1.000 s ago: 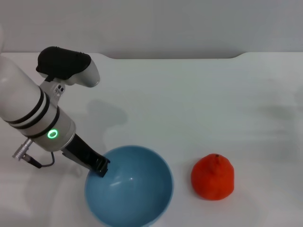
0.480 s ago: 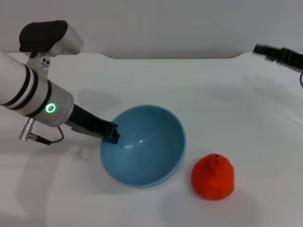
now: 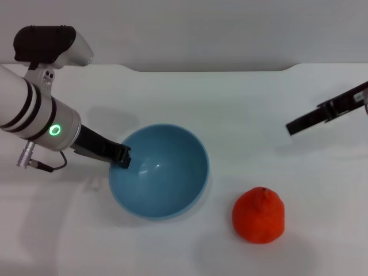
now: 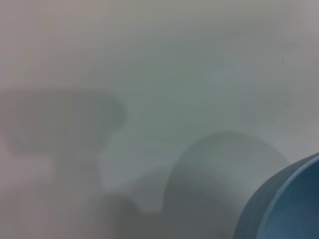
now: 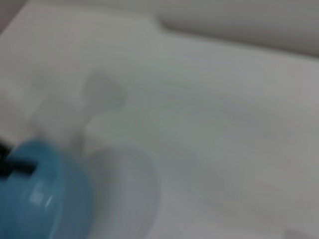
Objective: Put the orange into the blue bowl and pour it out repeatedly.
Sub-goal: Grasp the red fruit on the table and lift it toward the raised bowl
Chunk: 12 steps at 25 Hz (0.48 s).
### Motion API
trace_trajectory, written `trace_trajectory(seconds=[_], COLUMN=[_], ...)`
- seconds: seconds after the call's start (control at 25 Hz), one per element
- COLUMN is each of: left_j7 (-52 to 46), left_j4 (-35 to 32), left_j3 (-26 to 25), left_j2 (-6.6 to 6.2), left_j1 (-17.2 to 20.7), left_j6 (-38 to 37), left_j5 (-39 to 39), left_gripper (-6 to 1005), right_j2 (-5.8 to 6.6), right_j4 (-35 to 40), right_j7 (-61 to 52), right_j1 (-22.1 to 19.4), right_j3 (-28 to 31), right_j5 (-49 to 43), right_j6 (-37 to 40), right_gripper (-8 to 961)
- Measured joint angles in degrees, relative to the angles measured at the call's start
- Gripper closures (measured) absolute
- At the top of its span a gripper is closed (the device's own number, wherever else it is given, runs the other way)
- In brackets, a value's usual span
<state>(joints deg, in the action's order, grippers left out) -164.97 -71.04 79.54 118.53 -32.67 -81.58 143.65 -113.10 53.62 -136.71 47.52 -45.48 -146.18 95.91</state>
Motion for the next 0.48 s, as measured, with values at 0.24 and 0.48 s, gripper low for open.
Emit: trace_trajectory(seconds=[0.24, 0.48], left_j7=[0.0, 0.0], left_j4=[0.2, 0.7], left_j3=[0.4, 0.5], left_j2=[0.09, 0.13], left_j1=[-0.8, -0.8], left_j6=[0.2, 0.2], left_j5=[1.9, 2.1], left_gripper=[1000, 1000], right_j2=[-2.69, -4.97], right_j4=[4.6, 6.3], right_j7=[-2.9, -5.3], right_j1=[-0.1, -0.5], right_j3=[-6.8, -13.6], right_j5=[-0.3, -1.5], right_j6=[3.7, 5.0], right_gripper=[378, 378])
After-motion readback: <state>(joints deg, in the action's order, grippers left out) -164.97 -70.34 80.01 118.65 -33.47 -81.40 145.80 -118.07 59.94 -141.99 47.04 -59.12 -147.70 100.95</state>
